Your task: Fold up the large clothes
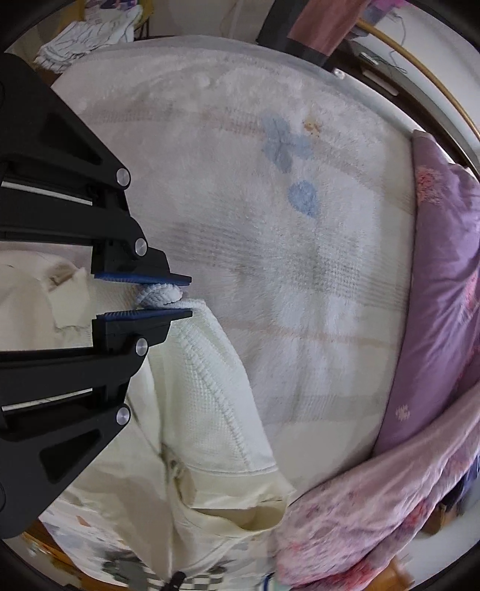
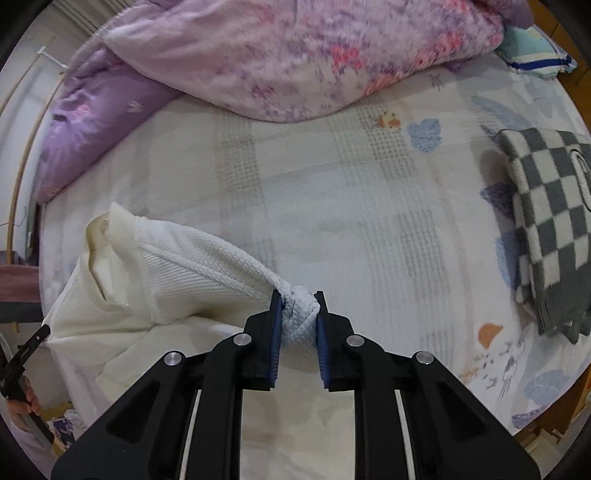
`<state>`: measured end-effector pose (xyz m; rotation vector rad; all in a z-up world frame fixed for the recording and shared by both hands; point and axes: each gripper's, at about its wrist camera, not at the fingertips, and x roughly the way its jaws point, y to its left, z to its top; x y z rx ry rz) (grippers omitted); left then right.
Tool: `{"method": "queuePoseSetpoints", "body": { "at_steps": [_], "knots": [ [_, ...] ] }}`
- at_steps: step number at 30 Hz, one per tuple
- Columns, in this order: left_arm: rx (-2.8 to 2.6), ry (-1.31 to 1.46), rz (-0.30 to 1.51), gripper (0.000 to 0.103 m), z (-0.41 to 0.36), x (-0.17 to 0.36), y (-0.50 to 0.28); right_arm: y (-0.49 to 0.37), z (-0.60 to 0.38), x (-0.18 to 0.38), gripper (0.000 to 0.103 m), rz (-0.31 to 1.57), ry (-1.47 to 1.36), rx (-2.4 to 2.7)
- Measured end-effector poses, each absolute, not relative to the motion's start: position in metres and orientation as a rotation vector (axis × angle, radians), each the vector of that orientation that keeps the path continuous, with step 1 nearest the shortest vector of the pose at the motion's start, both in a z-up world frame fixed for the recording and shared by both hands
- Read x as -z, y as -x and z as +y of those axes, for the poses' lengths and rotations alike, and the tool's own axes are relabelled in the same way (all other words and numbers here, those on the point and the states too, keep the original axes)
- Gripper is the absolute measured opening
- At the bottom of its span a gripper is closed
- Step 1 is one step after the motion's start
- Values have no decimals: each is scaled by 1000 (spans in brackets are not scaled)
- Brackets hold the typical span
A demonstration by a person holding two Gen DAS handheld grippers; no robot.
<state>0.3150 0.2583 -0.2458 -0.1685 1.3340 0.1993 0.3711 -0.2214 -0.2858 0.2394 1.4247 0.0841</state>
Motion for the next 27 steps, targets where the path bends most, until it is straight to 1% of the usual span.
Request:
{"method": "queuePoseSetpoints", "body": {
  "at_steps": [5, 8, 12, 15, 17, 19, 21, 24, 27],
  "knots": [
    [-171, 119, 1301, 11, 248, 214, -270, -312, -229, 244, 15, 1333, -257, -115],
    [-163, 74, 1273, 11, 238, 193, -232, -274, -233, 223, 15, 1312, -220, -139],
    [-170, 60, 1267, 11, 226, 175, -173, -219, -243, 204, 15, 1308, -181, -193],
    [-190, 64, 1288, 11, 218, 177, -127, -180, -244, 205, 15, 1331, -147, -231],
    [-192, 67, 1306, 11, 213, 182, -102, -147, -244, 215, 15, 1357, -117, -247],
    [-207, 89, 1344, 11, 210, 196, -72, -114, -244, 236, 15, 1419, -101, -252],
    [-229, 109, 1400, 11, 209, 220, -45, -90, -245, 257, 15, 1465, -92, -256],
    [-269, 153, 1485, 11, 208, 266, -9, -50, -247, 314, 15, 1574, -78, -213],
    [-326, 201, 1596, 11, 210, 334, 22, -26, -253, 376, 15, 1672, -76, -127]
  ]
}}
